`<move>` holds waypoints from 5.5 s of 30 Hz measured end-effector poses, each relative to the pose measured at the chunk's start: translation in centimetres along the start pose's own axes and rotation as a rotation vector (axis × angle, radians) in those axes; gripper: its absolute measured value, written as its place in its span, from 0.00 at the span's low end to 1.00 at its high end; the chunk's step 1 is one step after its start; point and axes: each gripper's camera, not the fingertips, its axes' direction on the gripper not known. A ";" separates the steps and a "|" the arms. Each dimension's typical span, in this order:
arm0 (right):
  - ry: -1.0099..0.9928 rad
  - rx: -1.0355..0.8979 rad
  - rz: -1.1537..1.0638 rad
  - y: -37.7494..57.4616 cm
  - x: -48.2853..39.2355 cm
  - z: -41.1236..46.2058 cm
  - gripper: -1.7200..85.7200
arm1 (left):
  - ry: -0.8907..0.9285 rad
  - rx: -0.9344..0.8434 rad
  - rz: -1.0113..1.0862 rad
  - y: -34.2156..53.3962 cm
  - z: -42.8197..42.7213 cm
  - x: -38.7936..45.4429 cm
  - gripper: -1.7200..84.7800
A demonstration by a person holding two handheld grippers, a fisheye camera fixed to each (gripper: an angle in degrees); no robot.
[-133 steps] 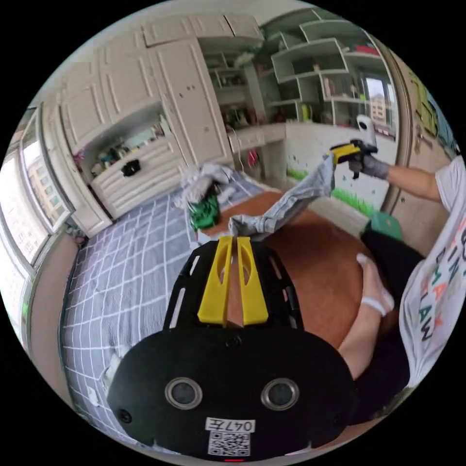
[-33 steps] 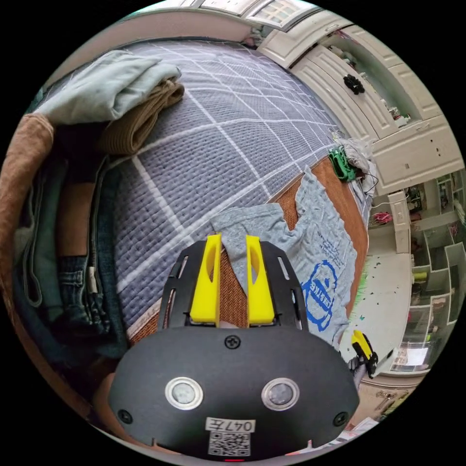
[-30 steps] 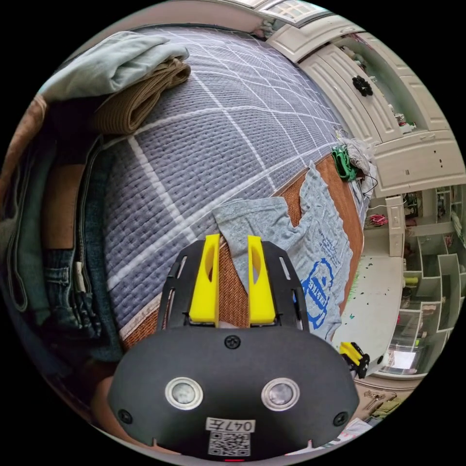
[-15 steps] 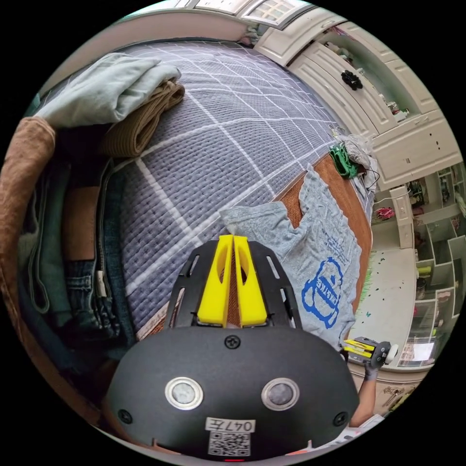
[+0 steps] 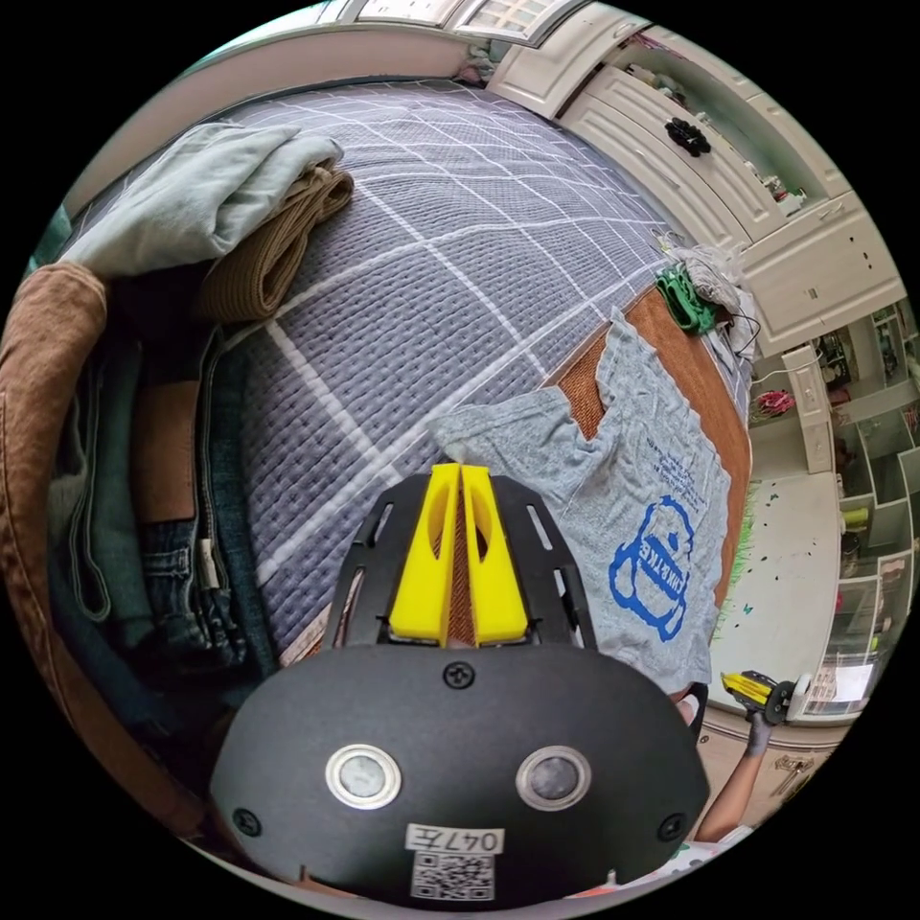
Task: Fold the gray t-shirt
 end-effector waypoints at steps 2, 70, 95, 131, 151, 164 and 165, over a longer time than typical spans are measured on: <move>-0.051 0.171 -0.079 -1.9 -2.1 -1.3 0.03 | 0.015 0.033 -0.014 -0.1 -0.6 -0.8 0.04; -0.606 0.322 0.092 7.0 33.5 20.7 0.01 | -0.059 -0.506 1.577 -38.8 -11.4 31.5 0.10; -0.543 0.450 0.210 18.6 35.9 14.8 0.01 | -0.317 -0.615 1.734 -56.6 -14.2 29.3 0.02; 0.302 0.975 0.133 20.6 23.9 -39.7 0.01 | -0.221 0.659 1.086 -100.5 -85.0 1.1 0.01; -0.004 0.446 -0.389 11.0 13.0 -10.7 0.01 | -0.296 -0.118 1.828 -85.2 -43.0 3.5 0.01; -0.374 0.284 -0.282 6.3 13.0 5.5 0.01 | -0.178 -0.479 1.837 -77.5 -21.8 14.0 0.01; -0.362 0.298 -0.254 5.9 14.1 5.5 0.01 | -0.171 -0.468 1.819 -77.7 -20.8 15.1 0.01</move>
